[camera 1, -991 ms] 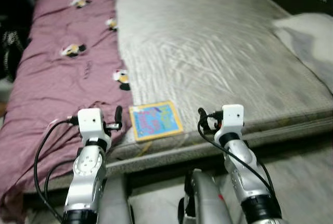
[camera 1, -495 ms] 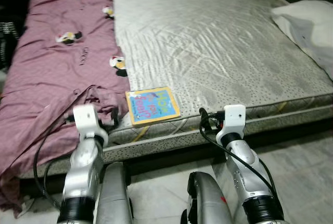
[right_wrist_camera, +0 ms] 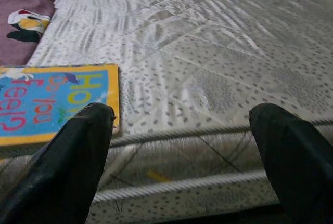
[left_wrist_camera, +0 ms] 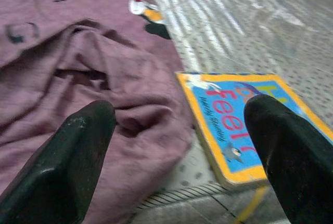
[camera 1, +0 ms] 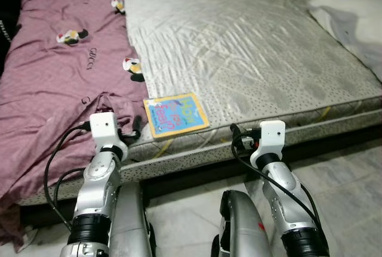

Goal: Clean up the room

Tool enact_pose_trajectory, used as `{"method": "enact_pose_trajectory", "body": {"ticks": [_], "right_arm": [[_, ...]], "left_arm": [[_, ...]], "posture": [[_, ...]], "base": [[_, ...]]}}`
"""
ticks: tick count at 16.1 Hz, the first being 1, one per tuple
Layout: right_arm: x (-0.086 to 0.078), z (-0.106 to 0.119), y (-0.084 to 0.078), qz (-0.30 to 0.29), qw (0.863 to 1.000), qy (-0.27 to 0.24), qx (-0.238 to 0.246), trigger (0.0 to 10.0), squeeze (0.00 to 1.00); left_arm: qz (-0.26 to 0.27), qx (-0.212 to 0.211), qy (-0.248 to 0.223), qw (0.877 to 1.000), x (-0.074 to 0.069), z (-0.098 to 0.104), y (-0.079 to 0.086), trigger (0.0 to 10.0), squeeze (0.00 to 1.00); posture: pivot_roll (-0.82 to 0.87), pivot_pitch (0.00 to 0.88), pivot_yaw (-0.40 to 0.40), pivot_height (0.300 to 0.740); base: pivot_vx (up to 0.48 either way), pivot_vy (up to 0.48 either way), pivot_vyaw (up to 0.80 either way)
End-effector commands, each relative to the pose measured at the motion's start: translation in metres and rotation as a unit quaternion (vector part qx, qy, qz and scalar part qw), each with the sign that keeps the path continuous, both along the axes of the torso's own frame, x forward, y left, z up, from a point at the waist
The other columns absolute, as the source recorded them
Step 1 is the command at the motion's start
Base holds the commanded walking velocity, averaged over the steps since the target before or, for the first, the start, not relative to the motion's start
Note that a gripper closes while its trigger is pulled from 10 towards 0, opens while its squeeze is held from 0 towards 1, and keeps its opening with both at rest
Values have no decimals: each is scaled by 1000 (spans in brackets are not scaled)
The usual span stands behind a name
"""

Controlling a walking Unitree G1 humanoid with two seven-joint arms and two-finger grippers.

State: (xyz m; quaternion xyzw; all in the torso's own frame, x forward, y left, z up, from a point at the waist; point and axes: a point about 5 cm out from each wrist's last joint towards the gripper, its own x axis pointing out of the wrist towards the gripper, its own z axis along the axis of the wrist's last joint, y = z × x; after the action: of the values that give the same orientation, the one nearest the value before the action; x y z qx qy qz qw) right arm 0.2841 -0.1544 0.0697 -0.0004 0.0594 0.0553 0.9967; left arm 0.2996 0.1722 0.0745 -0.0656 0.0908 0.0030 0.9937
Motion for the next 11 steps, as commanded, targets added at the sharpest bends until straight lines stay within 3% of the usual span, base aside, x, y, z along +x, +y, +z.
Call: {"method": "enact_pose_trajectory", "body": {"ticks": [1,6,11], "right_arm": [[0,0,-2,-1,1000,3,-4,10000,0],[1,0,-2,-3,1000,6,-5,10000,0],[2,0,-2,-1,1000,7,-7,10000,0]], "left_arm": [[-12,-1,-9,1000,1,2,-4,10000,0],[-8,-4,-27,1000,1,5,-2,10000,0],[-6,-5,-31,999,3,6,-2,10000,0]], "posture": [[-49,119,-31,538],[-51,114,-29,538],[-51,110,-31,538]], "base": [[0,0,0],[0,0,0],[274,0,0]]}}
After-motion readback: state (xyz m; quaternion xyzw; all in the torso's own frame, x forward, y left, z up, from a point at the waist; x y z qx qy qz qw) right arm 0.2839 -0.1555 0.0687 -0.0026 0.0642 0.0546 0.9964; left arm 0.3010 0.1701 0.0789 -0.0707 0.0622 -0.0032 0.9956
